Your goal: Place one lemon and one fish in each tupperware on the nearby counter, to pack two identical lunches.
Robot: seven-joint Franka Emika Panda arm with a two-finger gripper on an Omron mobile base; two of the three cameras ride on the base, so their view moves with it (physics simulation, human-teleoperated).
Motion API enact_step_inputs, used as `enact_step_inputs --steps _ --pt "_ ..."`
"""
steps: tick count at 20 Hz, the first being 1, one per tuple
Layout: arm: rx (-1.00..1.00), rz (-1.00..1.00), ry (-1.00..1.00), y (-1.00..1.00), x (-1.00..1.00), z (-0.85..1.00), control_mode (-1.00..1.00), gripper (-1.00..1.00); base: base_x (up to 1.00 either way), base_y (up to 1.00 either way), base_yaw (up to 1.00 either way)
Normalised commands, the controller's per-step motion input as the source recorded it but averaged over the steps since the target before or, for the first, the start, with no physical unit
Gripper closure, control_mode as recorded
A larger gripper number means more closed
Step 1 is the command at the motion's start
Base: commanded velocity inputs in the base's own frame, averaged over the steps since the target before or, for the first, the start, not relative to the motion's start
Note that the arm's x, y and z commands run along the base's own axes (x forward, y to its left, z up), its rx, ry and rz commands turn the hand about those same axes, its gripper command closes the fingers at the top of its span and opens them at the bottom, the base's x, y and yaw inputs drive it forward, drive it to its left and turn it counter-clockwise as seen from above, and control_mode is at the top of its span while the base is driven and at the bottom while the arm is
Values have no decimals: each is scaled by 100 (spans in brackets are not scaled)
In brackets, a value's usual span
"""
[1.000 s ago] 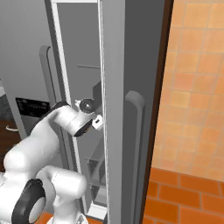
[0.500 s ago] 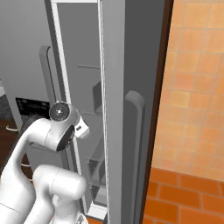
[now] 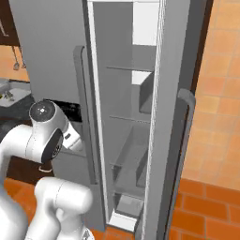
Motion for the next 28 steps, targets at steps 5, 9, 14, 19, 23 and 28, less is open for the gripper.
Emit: enact_step_inputs --steps 5,9,14,19,23,28 --pt "0 0 0 0 0 0 100 100 -33 100 25" --pt "0 0 0 0 0 0 100 100 61 100 22" --pt "0 0 0 0 0 0 100 100 90 100 16" --pt "0 0 0 0 0 0 100 100 100 100 6" --pt "0 0 0 0 0 0 100 100 100 100 1" --pt "0 0 0 0 0 0 100 100 90 100 0"
